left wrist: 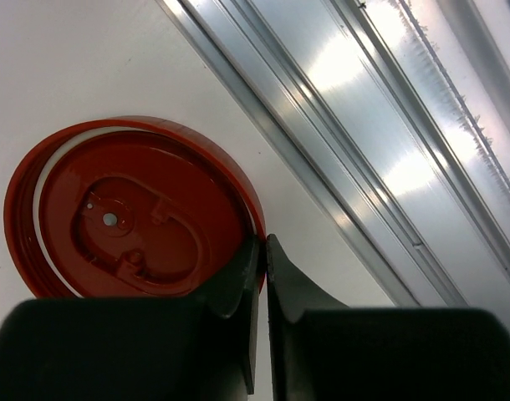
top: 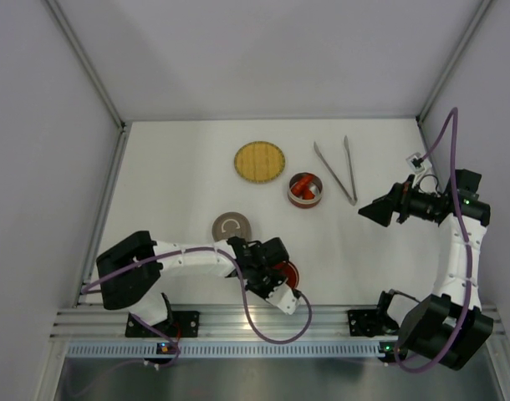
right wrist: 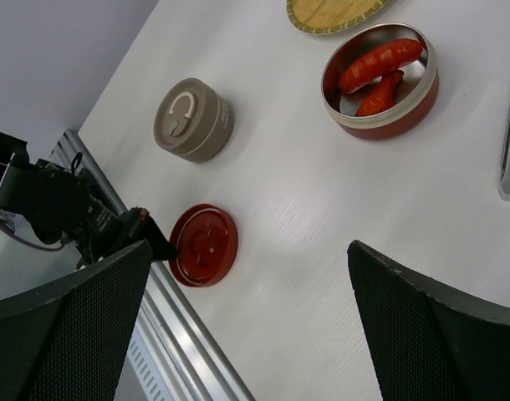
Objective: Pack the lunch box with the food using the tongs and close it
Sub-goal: Pick up the box lid from the center of the board.
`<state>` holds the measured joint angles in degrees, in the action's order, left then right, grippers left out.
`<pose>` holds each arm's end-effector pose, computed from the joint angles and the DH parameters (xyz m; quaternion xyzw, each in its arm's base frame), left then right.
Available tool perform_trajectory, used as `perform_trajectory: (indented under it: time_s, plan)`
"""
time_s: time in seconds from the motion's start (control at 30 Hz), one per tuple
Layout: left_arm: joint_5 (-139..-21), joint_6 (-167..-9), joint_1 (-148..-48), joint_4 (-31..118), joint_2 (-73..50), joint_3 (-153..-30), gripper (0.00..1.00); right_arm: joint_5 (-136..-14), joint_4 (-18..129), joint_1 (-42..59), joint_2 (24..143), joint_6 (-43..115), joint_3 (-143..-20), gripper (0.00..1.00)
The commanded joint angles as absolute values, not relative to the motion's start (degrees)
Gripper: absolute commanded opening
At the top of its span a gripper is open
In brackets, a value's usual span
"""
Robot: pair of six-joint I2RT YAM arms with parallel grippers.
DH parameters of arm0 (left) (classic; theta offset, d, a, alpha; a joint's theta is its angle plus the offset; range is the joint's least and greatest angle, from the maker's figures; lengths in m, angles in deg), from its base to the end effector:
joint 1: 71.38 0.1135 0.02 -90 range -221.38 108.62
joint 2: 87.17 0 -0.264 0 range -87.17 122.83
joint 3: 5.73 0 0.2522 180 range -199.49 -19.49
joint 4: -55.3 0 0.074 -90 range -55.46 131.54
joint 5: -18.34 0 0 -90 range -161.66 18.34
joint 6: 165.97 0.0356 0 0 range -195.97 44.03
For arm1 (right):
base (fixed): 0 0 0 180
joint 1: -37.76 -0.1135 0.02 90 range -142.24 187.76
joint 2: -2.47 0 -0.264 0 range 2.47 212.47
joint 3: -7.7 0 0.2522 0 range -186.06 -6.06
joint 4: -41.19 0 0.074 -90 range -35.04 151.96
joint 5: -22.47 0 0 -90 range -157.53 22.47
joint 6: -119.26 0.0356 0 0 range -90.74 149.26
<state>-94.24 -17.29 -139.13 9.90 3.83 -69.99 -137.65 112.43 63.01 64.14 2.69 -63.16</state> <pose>0.0944 -0.2667 0.1623 0.8785 0.4094 -0.2048 0.1365 0.1807 -0.0482 0.3101 -0.1479 0.7927 0.4150 0.4214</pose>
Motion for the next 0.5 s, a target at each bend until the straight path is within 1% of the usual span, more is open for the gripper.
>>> perform_trajectory:
  time_s: [0.0, 0.03, 0.07, 0.1, 0.2, 0.23, 0.3, 0.33, 0.37, 0.43, 0.47]
  plan:
    - [-89.9, -22.1, -139.8, 8.5, 7.9, -66.9, 0.10, -139.3, 112.5, 63.3, 62.8, 1.3, -64.4, 0.99]
    - [-89.5, -23.0, -139.8, 8.4, 8.4, -67.5, 0.11, -139.3, 112.6, 63.4, 62.9, 1.4, -64.4, 0.99]
    - [-88.9, -24.6, -139.9, 8.1, 8.8, -68.1, 0.08, -139.4, 112.6, 63.4, 62.7, 1.4, -64.4, 0.99]
    - [-88.9, -25.4, -139.8, 7.5, 9.2, -68.9, 0.00, -139.3, 112.7, 63.3, 62.8, 1.3, -64.4, 0.99]
    - [-89.8, -29.6, -139.7, 3.2, 6.7, -75.3, 0.00, -139.2, 113.2, 63.4, 62.7, 0.8, -64.9, 0.99]
    - [-90.5, -32.3, -139.6, -0.2, 5.7, -80.4, 0.00, -139.2, 113.2, 63.3, 62.7, 0.9, -65.2, 0.99]
    - [-92.6, -34.9, -139.3, -3.6, 2.3, -86.6, 0.00, -139.4, 112.4, 63.4, 62.4, 1.3, -65.6, 0.99]
    - [-93.3, -36.2, -139.3, -5.2, 1.3, -89.7, 0.00, -139.5, 111.5, 63.3, 62.4, 2.8, -65.6, 0.99]
    - [-93.9, -38.3, -139.0, -7.7, 0.5, -95.8, 0.00, -139.7, 109.4, 63.2, 62.1, 3.7, -65.7, 0.99]
    - [-96.0, -39.8, -138.1, -10.4, -0.7, -101.8, 0.00, -140.2, 106.9, 63.1, 61.9, 6.1, -65.7, 0.99]
    - [-97.7, -41.0, -135.6, -13.0, -0.8, -104.6, 0.00, -141.3, 104.5, 63.1, 61.8, 6.8, -65.6, 0.99]
